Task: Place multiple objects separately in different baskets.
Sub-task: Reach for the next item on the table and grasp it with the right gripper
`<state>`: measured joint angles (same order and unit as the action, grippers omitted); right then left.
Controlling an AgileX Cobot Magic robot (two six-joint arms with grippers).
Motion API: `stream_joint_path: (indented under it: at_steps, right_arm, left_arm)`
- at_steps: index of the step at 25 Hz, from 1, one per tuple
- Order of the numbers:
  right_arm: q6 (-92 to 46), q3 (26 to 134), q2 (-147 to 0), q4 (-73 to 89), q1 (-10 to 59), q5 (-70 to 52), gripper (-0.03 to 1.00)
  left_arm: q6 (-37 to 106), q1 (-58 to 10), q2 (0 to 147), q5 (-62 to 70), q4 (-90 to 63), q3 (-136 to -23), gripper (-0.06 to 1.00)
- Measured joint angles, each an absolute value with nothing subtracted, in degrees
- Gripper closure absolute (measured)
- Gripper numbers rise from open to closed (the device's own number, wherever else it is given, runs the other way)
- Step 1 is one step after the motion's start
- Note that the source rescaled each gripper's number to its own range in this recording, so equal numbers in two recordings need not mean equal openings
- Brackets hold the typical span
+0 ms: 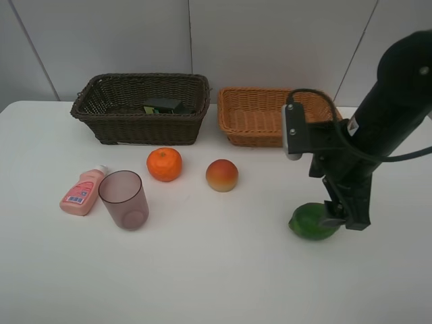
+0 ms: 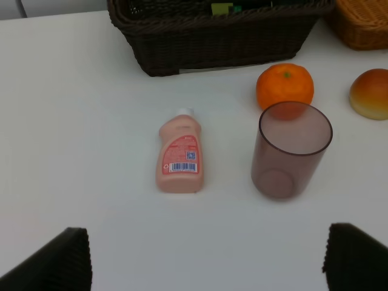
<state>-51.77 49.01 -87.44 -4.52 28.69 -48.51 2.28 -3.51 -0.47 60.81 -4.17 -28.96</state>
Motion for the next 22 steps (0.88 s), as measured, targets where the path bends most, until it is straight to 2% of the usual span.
stream_joint_path:
  at_steps: [22]
  right_arm:
    - [-52.1, 48.8, -99.4, -6.1, 27.3, -44.2, 0.11]
  left_arm:
    - [2.3, -3.5, -0.5, 60.8, -4.2, -29.0, -0.05]
